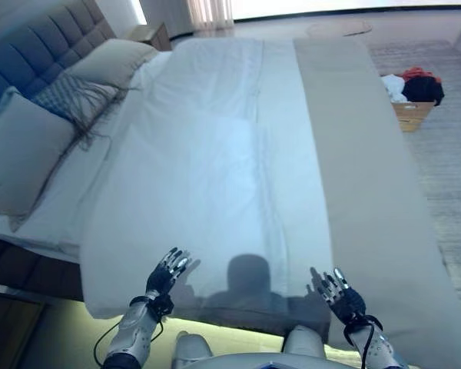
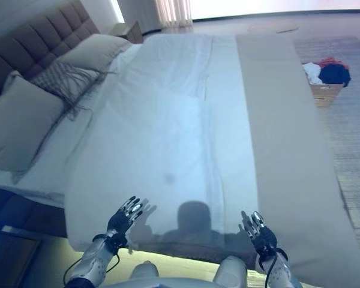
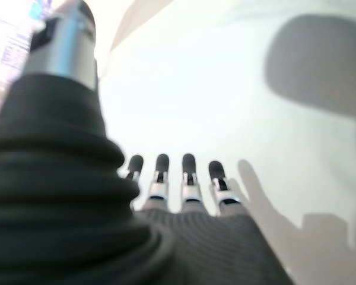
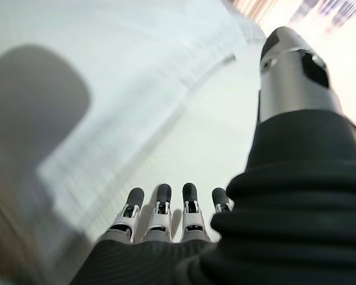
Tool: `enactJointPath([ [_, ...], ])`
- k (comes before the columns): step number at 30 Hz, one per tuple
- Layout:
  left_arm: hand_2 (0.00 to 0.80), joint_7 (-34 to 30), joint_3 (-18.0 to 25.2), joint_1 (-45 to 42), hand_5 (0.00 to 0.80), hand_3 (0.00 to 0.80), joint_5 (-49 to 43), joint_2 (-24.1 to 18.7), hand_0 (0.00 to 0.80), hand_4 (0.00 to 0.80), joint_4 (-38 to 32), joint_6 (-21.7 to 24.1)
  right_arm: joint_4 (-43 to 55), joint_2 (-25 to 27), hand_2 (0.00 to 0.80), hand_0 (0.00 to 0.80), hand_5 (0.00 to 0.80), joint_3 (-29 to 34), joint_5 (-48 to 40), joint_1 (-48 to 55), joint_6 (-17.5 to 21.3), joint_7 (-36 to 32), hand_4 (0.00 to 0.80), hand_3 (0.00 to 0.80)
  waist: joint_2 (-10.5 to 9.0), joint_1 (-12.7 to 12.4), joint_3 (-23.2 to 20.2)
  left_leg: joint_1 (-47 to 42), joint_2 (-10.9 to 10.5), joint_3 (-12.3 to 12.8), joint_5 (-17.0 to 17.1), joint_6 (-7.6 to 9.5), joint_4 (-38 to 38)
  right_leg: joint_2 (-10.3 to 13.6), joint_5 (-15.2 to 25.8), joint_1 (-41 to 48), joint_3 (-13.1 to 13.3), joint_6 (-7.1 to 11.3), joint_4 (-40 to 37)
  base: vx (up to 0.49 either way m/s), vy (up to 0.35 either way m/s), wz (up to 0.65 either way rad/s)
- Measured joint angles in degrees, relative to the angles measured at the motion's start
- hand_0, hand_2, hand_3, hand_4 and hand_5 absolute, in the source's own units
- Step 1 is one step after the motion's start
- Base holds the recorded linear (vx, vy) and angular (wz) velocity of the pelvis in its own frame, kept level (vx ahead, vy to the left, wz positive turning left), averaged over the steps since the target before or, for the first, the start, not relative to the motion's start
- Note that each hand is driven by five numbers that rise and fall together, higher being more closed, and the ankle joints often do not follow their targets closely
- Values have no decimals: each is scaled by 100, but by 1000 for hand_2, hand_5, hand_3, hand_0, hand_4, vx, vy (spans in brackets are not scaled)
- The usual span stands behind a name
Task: Make the bed neatly
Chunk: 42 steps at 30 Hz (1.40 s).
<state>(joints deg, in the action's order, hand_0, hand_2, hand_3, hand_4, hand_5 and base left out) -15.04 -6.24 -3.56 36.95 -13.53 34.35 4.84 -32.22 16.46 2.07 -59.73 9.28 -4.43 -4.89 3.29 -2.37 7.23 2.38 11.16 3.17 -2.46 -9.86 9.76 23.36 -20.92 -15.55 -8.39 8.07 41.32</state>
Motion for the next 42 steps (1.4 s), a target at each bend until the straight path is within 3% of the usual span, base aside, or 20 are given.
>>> enactJointPath([
  [1,0,-24,-11,7,0,0,-4,-26,0,0,-17,-49,53,-57,0,0,0,1,0,20,-4,66,0,0,-54,-3,15,-50,-286,144,-89,-156,57,294,66,-14,85,93,-12,32,458,25],
  [2,0,-22,-69,-13,0,0,-3,-52,0,0,-43,-56,110,-176,0,0,0,-2,-3,54,-2,131,0,0,-174,-22,84,18,-580,155,-190,-90,212,595,194,49,159,149,-185,39,462,25],
  [3,0,-18,-161,-28,0,0,-3,-75,0,0,-44,-56,106,-259,0,0,0,-22,-6,50,-3,185,0,0,-150,-32,87,34,-733,169,-252,-15,280,783,319,147,162,106,-356,15,414,14],
  [5,0,-15,-213,-129,0,0,-3,-149,0,0,-89,-31,67,-536,0,0,0,-67,-25,11,-8,214,0,0,-262,-197,106,243,-1025,158,-483,213,570,948,906,77,250,150,-672,-21,419,-21],
  [8,0,67,-209,-214,0,0,-67,-309,0,0,-172,74,18,-755,0,0,0,-173,-71,-39,-19,16,0,0,-272,-454,136,248,-1090,364,-602,430,707,889,1913,29,289,5,-1029,-69,344,-39],
  [11,0,317,-204,-160,0,0,-344,-566,0,0,-180,313,-66,-707,0,0,0,-288,-183,-177,-11,-124,0,0,-309,-485,172,311,-1070,371,-598,681,663,780,2930,18,483,-20,-1355,-33,267,-7],
  [13,0,546,-133,-147,0,0,-648,-754,0,0,-198,460,-151,-719,0,0,0,-353,-181,-223,-12,-270,0,0,-401,-551,143,306,-1027,430,-510,796,529,537,2821,-58,369,221,-1225,47,128,-14],
  [16,0,972,-27,-158,0,0,-1037,-853,0,0,-232,463,-237,-710,0,0,0,-352,-184,-260,31,-367,0,0,-406,-639,125,181,-954,454,-343,845,211,48,2210,126,104,288,-1286,96,27,-8],
  [20,0,1375,38,-175,0,0,-1555,-861,0,0,-202,446,-513,-697,0,0,0,-353,-179,-208,35,-477,0,0,-487,-598,-102,-114,-908,440,-148,701,-286,-292,1799,659,-163,349,-2145,123,-65,-2],
  [21,0,1482,24,-166,0,0,-1724,-881,0,0,-200,443,-572,-687,0,0,0,-385,-178,-194,31,-495,0,0,-513,-598,-199,-186,-889,447,-42,592,-421,-358,1693,847,-281,353,-2480,30,-121,-6],
  [23,0,1685,-98,-69,0,0,-1971,-837,0,0,-152,422,-685,-585,0,0,0,-410,-178,-228,29,-519,0,0,-350,-469,-338,-209,-688,331,137,459,-617,-686,1756,1087,-389,238,-2922,-8,-124,7],
  [27,0,2171,-394,410,0,0,-2765,-720,0,0,207,385,-671,-320,0,0,0,-598,-182,-237,31,-477,0,0,-200,-447,-473,-271,-364,322,214,545,-707,-1025,1649,1130,-472,52,-3029,49,-90,-2],
  [31,0,2735,-644,484,0,0,-4356,-775,0,0,253,391,-648,-186,0,0,0,-607,-180,-217,5,-400,0,0,-174,-306,-506,-277,-350,454,106,614,-574,-922,1293,856,-463,-35,-2387,110,-20,-5],
  [33,0,3175,-871,477,0,0,-5210,-891,0,0,313,368,-646,-179,0,0,0,-659,-172,-205,-60,-383,0,0,-221,-316,-458,-259,-426,384,-8,680,-219,-823,1126,692,-243,-57,-2020,-53,188,-45],
  [36,0,3928,-1675,965,0,0,-5922,-1087,0,0,410,172,-551,78,0,0,0,-1012,-231,-410,20,-373,0,0,-146,-256,-389,362,-506,297,-28,692,121,-740,1226,34,-42,-44,-1752,-528,321,-21],
  [38,0,4471,-2308,1970,0,0,-6141,-1174,0,0,746,38,-416,290,0,0,0,-1190,-490,-984,261,-278,0,0,-33,-131,-82,1292,-641,288,-19,651,318,-559,1387,-980,25,-82,-1342,-380,323,15],
  [40,0,4743,-2480,2623,0,0,-6309,-1170,0,0,914,-91,-405,270,0,0,0,-1222,-693,-1518,414,-118,0,0,-23,43,381,1786,-754,324,159,403,417,-473,1564,-1577,197,-78,-1167,-98,282,-7],
  [42,0,4912,-2521,2881,0,0,-6547,-1147,0,0,953,-207,-381,202,0,0,0,-1256,-783,-1716,493,18,0,0,-120,34,767,1877,-812,475,113,414,562,-403,1672,-1765,321,-77,-1233,-23,173,-45],
])
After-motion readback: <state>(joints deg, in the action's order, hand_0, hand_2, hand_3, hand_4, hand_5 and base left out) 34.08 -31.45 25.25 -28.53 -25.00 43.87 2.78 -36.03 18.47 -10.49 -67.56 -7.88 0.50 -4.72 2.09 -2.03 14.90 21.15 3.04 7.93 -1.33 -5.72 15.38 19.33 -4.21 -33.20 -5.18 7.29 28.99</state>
